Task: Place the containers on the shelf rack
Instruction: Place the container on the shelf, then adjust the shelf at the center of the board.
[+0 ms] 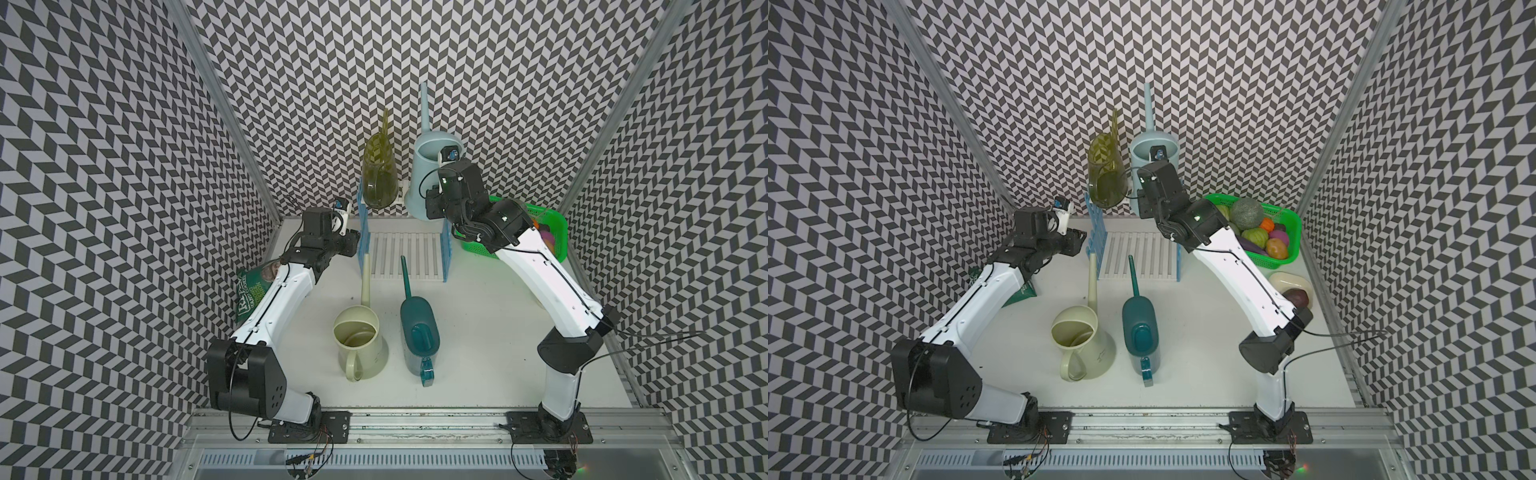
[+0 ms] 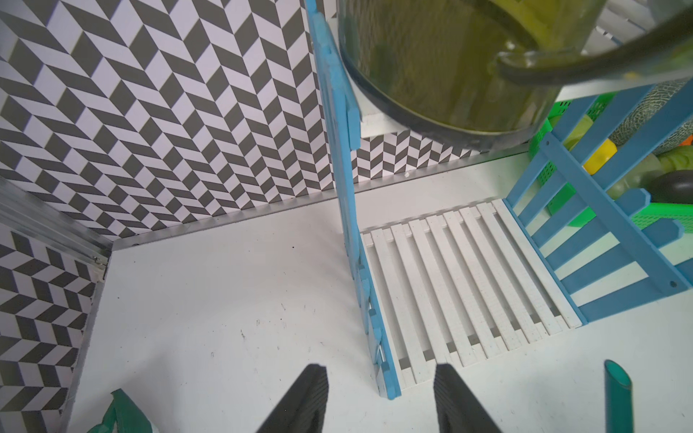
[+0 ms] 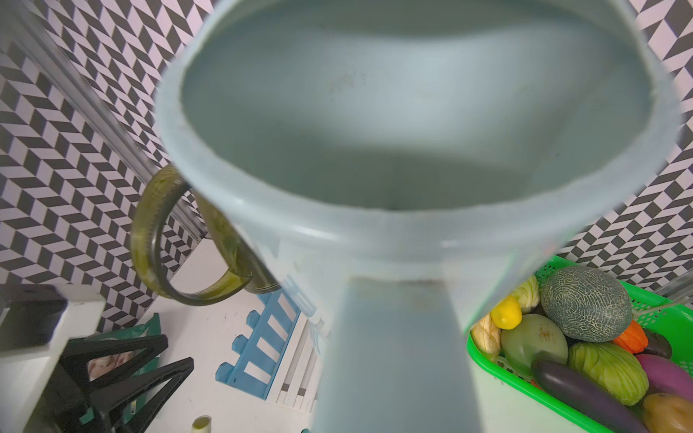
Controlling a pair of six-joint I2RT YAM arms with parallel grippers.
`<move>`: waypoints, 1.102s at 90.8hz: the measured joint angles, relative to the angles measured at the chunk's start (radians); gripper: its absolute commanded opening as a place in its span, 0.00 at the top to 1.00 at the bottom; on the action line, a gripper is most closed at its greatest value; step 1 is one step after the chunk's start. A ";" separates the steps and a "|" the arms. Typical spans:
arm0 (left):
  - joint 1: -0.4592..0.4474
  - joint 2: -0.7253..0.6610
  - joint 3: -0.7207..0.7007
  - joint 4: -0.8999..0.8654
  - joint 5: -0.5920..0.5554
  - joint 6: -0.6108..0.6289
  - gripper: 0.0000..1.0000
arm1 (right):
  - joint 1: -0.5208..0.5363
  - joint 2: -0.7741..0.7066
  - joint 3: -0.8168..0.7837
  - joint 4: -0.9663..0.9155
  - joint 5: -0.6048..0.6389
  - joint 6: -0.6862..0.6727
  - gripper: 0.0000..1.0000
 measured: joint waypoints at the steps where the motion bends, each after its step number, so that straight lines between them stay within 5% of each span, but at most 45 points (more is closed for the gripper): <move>1: 0.000 0.003 0.000 0.001 0.001 0.001 0.51 | -0.001 0.001 0.000 0.002 0.000 0.000 1.00; 54: 0.000 0.184 0.037 0.021 0.037 0.007 0.76 | -0.011 0.024 0.005 0.029 -0.006 0.003 1.00; 100: -0.001 0.200 0.037 0.024 0.040 -0.039 0.94 | -0.011 0.040 0.006 0.037 -0.011 0.014 1.00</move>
